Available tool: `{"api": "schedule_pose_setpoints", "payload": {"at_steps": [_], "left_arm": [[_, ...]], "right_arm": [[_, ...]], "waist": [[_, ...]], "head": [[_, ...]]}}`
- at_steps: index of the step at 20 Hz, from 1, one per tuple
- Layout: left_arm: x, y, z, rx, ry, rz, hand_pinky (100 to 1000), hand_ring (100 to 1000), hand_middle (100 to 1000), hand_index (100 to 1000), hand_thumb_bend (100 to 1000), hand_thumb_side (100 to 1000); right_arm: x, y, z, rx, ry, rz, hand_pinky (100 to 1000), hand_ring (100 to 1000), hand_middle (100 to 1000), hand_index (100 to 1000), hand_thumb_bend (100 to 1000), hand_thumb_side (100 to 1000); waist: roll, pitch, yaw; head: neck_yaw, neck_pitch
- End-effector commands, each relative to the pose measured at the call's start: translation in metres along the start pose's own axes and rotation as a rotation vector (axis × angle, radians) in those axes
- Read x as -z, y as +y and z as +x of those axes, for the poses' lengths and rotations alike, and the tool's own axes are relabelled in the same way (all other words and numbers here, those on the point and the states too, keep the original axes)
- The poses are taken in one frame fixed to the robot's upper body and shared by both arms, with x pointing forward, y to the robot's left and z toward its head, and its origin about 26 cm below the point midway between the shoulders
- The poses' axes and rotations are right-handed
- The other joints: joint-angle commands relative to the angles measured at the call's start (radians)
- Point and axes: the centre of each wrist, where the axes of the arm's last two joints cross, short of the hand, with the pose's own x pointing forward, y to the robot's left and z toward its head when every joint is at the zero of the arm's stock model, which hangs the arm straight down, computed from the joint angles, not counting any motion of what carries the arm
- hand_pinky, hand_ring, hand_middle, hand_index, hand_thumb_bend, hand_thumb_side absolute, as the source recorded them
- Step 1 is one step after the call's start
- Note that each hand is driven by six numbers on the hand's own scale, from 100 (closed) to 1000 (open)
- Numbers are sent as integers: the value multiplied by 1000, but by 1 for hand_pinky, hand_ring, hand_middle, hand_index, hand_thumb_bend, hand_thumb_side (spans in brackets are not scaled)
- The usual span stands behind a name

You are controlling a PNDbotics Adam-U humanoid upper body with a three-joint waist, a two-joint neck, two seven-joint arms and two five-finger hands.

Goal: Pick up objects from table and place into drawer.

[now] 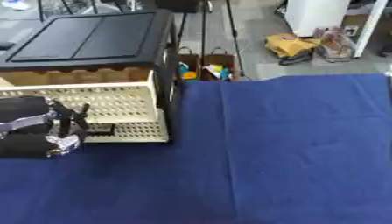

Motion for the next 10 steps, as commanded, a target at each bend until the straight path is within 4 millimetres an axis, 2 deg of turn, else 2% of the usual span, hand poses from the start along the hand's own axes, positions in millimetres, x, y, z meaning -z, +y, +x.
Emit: {"api": "schedule_pose_setpoints", "payload": {"at_steps": [1,10], "left_arm": [[-8,12,0,-11,41,19,100,314,525,861,100,1000],[-8,15,1,-32,65,50,100,315,530,871,100,1000]], "right_arm": [[6,-6,7,3,-29,-33,774,816,527,640,263,1000],[7,-7,8,6,-33,-34,775,816,526,640,264,1000]], "waist": [[1,-16,-2],[2,-11,-9]], "head": [[3,-13],[5,-17]]}}
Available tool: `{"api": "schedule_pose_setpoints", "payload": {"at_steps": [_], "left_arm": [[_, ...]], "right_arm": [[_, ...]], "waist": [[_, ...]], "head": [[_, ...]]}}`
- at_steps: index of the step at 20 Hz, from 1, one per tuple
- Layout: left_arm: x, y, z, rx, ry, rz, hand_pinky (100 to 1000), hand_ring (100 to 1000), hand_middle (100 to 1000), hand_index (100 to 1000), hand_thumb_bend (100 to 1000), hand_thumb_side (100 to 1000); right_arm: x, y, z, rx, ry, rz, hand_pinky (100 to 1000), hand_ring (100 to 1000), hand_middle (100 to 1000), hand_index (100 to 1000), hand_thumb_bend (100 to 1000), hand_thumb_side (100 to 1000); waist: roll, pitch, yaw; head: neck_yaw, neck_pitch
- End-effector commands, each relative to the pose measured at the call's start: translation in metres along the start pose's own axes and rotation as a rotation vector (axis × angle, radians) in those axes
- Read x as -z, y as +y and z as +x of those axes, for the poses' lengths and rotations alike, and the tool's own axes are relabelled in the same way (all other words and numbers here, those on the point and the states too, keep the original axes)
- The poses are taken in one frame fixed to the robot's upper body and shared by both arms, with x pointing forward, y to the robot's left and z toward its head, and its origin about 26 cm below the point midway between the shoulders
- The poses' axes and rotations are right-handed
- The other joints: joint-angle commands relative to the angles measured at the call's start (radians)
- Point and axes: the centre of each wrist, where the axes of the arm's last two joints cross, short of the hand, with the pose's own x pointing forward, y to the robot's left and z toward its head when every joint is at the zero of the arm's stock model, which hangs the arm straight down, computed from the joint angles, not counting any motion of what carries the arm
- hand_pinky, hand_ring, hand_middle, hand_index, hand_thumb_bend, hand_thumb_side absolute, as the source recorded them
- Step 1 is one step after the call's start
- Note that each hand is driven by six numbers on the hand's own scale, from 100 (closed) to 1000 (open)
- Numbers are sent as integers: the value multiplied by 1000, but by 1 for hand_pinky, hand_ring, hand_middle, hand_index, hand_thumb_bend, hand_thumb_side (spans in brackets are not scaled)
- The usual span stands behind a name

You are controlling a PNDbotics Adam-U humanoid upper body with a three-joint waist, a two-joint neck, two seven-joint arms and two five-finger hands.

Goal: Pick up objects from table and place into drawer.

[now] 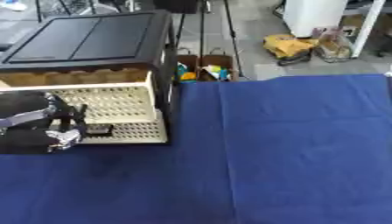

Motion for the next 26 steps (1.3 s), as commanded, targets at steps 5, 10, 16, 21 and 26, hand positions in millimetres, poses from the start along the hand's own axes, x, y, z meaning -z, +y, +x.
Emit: {"api": "schedule_pose_setpoints", "payload": {"at_steps": [5,10,16,21,26], "left_arm": [[-8,14,0,-34,56,30,100,314,529,873,100,1000],[-8,16,1,-43,66,52,100,313,528,877,100,1000],[-9,20,2,-53,80,83,100,314,530,879,100,1000],[-9,20,2,-56,96,105,100,315,535,886,100,1000],[-9,21,2,-56,102,120,100,314,610,911,100,1000]], "right_arm": [[6,-6,7,4,-29,-31,775,817,526,640,266,1000],[7,-7,7,5,-30,-33,776,817,525,639,268,1000],[7,-7,8,8,-31,-32,777,817,523,639,275,1000],[9,-8,8,9,-32,-34,777,817,522,637,276,1000],[9,-8,9,10,-32,-35,777,817,521,636,278,1000]], "waist": [[2,-13,-4],[2,-7,-9],[4,1,-12],[5,9,-16],[6,14,-19]], "head": [[6,-11],[9,-13],[11,-18],[14,-24],[18,-25]]}}
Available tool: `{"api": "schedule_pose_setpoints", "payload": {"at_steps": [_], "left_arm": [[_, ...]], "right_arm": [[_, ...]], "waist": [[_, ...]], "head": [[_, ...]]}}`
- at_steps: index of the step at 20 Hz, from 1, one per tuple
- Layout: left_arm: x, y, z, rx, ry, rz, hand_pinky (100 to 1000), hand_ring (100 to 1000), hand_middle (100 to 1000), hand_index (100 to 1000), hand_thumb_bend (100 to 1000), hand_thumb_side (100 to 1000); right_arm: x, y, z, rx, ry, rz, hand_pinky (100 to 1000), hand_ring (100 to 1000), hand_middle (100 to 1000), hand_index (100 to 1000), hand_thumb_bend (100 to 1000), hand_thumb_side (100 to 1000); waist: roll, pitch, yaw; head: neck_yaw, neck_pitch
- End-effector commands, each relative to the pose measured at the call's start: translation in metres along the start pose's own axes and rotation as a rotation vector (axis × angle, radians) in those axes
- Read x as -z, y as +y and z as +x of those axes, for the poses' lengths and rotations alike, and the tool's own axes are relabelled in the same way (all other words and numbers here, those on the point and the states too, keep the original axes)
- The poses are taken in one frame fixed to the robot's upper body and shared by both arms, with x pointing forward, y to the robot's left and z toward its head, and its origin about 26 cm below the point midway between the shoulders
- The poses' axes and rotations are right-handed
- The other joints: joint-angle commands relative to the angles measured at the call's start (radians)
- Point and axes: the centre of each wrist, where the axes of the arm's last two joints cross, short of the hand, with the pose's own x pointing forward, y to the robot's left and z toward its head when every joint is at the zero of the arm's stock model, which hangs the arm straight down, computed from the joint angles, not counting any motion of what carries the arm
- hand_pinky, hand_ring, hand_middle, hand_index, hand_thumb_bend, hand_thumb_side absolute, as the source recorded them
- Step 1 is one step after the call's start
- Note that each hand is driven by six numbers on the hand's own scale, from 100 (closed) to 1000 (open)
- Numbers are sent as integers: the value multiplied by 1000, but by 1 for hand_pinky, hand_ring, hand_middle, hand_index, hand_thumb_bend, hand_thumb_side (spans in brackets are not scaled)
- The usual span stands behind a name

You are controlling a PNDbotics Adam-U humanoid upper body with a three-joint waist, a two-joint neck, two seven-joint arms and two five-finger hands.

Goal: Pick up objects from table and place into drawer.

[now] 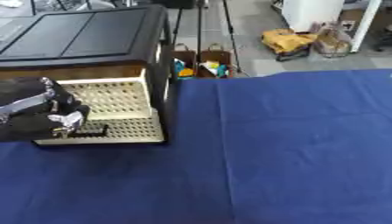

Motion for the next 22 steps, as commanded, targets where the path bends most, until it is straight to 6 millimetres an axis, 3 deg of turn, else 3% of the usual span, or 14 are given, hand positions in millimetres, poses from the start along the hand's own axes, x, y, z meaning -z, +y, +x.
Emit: {"api": "schedule_pose_setpoints", "payload": {"at_steps": [1,22], "left_arm": [[-5,12,0,-21,47,-6,100,314,615,912,100,1000],[-1,16,-1,-52,68,-12,100,302,825,980,100,1000]], "right_arm": [[6,-7,6,4,-26,-27,777,817,521,636,278,1000],[6,-7,6,7,-27,-35,780,819,520,630,279,1000]], "waist": [[0,-17,-2],[11,-10,-16]], "head": [[4,-10],[18,-15]]}}
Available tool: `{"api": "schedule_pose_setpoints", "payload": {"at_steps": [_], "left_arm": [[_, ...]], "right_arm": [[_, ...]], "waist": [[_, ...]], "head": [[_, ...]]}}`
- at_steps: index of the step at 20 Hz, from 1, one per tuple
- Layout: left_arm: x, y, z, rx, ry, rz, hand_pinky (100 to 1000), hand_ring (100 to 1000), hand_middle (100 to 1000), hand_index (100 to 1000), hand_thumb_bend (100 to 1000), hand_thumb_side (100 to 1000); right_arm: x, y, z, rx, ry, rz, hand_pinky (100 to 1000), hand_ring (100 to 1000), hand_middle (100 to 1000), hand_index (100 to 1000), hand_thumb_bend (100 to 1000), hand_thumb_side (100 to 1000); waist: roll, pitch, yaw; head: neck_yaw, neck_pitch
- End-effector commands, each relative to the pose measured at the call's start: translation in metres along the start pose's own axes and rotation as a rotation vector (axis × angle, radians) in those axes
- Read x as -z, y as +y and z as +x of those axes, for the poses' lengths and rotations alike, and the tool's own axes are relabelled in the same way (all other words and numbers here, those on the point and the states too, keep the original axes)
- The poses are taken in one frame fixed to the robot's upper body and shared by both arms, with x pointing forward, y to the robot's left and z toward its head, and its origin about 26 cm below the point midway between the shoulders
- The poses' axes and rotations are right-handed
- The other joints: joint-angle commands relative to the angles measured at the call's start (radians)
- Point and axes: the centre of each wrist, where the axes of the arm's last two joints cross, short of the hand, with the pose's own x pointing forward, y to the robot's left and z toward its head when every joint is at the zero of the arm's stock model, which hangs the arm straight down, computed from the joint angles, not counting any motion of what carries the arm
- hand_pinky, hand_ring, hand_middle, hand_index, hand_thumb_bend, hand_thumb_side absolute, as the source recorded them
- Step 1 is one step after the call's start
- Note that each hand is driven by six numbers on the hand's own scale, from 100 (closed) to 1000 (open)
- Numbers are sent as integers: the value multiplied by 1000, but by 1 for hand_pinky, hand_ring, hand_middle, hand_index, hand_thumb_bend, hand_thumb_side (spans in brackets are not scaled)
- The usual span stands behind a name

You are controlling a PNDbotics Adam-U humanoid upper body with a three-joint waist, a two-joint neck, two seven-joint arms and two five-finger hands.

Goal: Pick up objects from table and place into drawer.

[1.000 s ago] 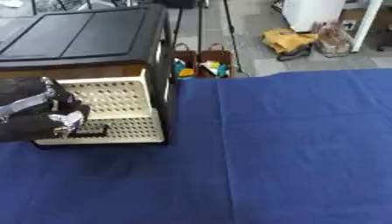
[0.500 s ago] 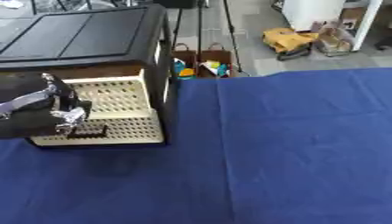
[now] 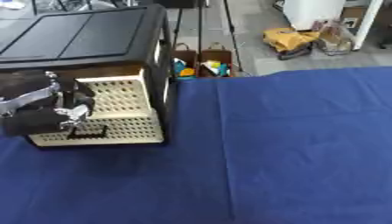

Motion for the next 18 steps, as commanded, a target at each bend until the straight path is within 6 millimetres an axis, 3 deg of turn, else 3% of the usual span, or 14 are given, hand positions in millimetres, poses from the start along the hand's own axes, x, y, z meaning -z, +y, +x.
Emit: {"api": "schedule_pose_setpoints", "payload": {"at_steps": [1,18], "left_arm": [[-2,9,-2,-48,65,-43,100,302,830,983,100,1000],[7,9,-9,-59,86,-34,100,297,939,1000,100,1000]], "right_arm": [[5,-6,6,6,-25,-28,780,819,520,629,279,1000],[6,-7,6,7,-24,-39,782,822,520,622,281,1000]], "waist": [[0,-16,0],[4,-10,-8]], "head": [[6,-12],[14,-21]]}}
